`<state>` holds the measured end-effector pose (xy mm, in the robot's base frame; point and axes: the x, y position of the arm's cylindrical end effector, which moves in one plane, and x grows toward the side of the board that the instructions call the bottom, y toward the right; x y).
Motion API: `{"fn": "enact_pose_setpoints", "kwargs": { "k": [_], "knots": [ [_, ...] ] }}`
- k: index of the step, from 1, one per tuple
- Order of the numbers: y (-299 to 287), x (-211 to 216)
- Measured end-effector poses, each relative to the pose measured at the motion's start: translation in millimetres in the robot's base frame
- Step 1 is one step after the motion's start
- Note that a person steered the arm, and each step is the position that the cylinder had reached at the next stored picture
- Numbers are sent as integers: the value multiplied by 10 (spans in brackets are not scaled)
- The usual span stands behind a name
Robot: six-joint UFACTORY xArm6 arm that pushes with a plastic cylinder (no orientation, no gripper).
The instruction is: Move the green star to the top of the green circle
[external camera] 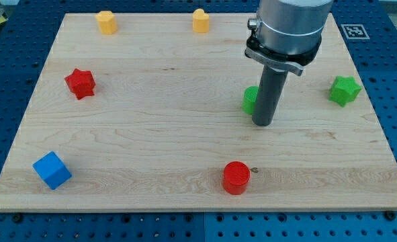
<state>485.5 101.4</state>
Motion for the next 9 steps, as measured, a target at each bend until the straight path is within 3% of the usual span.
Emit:
{"fn": "enact_pose_setpoints", "kwargs": {
  "k": [1, 5, 7, 9],
  "knots": [
    [370, 224],
    [752, 264],
    [1339, 267],
    [1424, 262]
  ]
}}
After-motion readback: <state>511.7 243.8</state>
